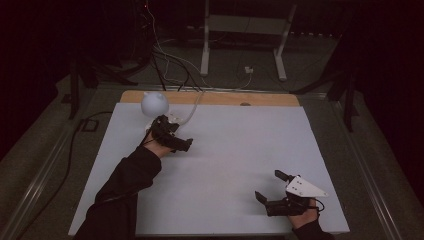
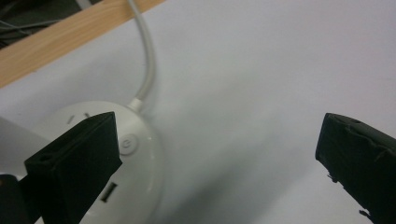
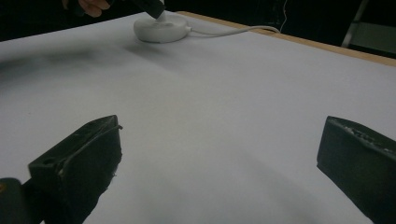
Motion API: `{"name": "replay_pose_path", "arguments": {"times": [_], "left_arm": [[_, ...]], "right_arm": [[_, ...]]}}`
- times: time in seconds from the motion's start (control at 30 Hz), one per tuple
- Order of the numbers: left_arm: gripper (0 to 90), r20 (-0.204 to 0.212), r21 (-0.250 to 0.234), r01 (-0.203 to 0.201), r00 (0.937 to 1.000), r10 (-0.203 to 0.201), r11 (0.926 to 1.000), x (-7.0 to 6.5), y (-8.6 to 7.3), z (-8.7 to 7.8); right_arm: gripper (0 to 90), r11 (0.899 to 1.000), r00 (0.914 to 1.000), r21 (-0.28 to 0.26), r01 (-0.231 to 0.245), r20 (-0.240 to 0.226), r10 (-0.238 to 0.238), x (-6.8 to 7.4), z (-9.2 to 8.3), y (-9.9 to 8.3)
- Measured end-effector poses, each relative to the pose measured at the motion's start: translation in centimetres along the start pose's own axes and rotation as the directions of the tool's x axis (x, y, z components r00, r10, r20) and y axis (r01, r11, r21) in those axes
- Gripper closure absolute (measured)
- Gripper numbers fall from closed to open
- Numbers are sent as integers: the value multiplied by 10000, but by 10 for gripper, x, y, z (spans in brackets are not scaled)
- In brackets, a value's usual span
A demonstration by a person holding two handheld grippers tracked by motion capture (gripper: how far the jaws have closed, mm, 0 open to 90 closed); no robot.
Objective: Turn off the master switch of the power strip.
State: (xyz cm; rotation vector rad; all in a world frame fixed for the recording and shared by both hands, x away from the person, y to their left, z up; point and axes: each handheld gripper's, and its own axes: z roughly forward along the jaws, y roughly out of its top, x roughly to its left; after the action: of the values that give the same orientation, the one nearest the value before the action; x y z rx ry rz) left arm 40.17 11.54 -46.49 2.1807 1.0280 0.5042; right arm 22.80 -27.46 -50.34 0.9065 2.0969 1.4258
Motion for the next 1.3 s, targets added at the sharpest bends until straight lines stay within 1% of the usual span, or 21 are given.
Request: {"name": "replay_pose_path", "arguments": {"times": [0.07,0.13,0.3,0.37,0.43,0.47,0.53,0.57,0.6,0.67,0.7,0.77,0.87,0.97,1.03,1.13,1.17,1.23,1.3], "left_arm": [[4,274,16,-15,9996,15,10000,-2,1,-2],[4,378,9,-114,9992,114,9999,-3,1,-5],[4,774,-227,67,9970,-49,9997,-4,1,-15],[4,942,-217,29,9956,-8,9998,-5,1,-19],[4,1112,-270,36,9938,-6,9996,-6,-1,-23],[4,1096,-289,29,9940,3,9996,-6,-2,-24],[4,1262,-328,117,9920,-74,9994,-6,-5,-27],[4,1282,-359,126,9917,-79,9993,-6,-6,-29],[4,1398,-376,164,9901,-110,9992,-6,-8,-31],[5,1519,-538,235,9883,-150,9983,-5,-11,-35],[5,1658,-586,304,9859,-203,9978,-5,-13,-38],[5,1679,-638,258,9857,-147,9976,-4,-18,-43],[4,1806,-727,267,9835,-132,9970,-4,-26,-50],[5,1908,-716,199,9816,-59,9972,-6,-36,-55],[4,1940,-619,124,9810,-2,9980,-8,-43,-58],[4,2006,-680,105,9797,33,9976,-10,-53,-62],[5,2091,-746,213,9779,-52,9970,-10,-57,-64],[5,2071,-803,212,9783,-42,9965,-11,-64,-67],[5,2128,-839,230,9771,-47,9962,-13,-71,-69]], "right_arm": [[0,10000,10000,1,-6,2,6,0,0,0],[0,10000,10000,-21,-5,5,5,-1,0,0],[0,10000,10000,0,-15,-29,15,0,0,0],[0,10000,10000,-21,15,-38,-15,0,1,1],[0,10000,10000,-27,18,-58,-18,0,2,1],[0,10000,10000,-12,38,-66,-38,1,2,1],[0,10000,9999,13,45,-100,-44,1,3,2],[0,10000,9999,6,59,-112,-59,1,4,2],[0,10000,9999,-5,79,-124,-79,1,4,2],[0,10000,9999,-3,80,-144,-80,1,5,3],[0,10000,9999,-10,97,-136,-98,1,5,3],[0,9999,9998,-10,125,-172,-126,1,6,3],[0,9999,9997,13,123,-200,-123,1,7,3],[0,9999,9996,15,152,-224,-151,2,8,4],[0,9999,9996,11,147,-222,-146,2,8,4],[0,9999,9996,-2,159,-219,-159,2,8,4],[0,9999,9996,6,167,-222,-167,2,8,4],[0,9999,9996,25,164,-222,-163,2,8,4],[0,9999,9997,16,155,-214,-154,2,8,4]]}}
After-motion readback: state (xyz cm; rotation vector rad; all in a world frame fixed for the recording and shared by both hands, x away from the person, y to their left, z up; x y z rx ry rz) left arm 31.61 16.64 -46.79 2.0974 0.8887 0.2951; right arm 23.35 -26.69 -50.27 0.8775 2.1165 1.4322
